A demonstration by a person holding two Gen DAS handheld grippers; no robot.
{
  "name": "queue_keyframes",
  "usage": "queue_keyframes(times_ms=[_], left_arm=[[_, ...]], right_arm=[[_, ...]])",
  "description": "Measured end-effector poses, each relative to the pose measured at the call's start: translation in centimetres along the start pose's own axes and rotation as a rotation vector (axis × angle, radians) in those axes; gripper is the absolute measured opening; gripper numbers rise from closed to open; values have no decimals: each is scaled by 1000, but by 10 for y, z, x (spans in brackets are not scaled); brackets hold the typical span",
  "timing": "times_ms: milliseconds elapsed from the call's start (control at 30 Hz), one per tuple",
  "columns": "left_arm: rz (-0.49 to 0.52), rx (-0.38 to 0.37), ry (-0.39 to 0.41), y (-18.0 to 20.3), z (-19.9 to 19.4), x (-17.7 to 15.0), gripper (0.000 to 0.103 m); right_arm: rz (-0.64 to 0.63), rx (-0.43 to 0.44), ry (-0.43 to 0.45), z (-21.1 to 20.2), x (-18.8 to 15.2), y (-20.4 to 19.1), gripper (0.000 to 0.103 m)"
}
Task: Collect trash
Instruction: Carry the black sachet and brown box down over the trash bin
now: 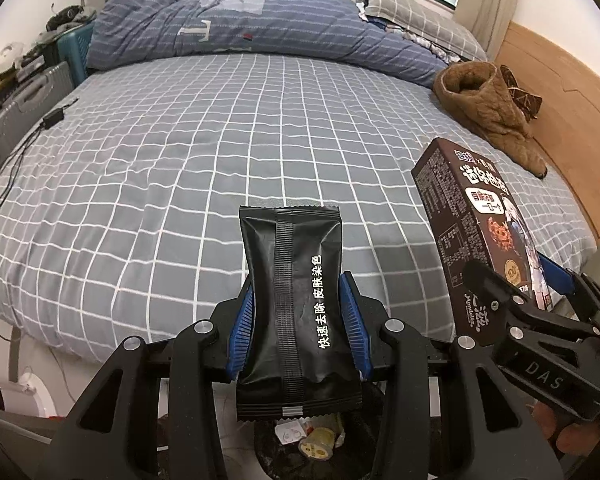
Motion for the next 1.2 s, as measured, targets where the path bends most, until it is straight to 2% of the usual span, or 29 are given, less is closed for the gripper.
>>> queue_keyframes(times_ms=[300,567,733,1200], left_arm=[[26,4,12,9,-24,-19,40],[16,-37,-13,18,-32,-42,40],[26,-33,-16,23,-36,-56,40],[16,-47,-40,32,-34,-116,40]], right_arm=[[7,-9,14,-26,-19,2,87],[4,-21,11,-44,-44,2,87],[4,-29,5,-52,-61,7,87],[9,-38,-30,-60,-121,17,87]])
Point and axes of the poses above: each gripper's, at about its wrist camera, not at the fingertips, and z roughly the way its jaws point, y to its right, x to its top, the point moved 5 cm from there along z, roughly the way its jaws point, and after that the axes turned 3 degrees about z, right-handed, at the moved point
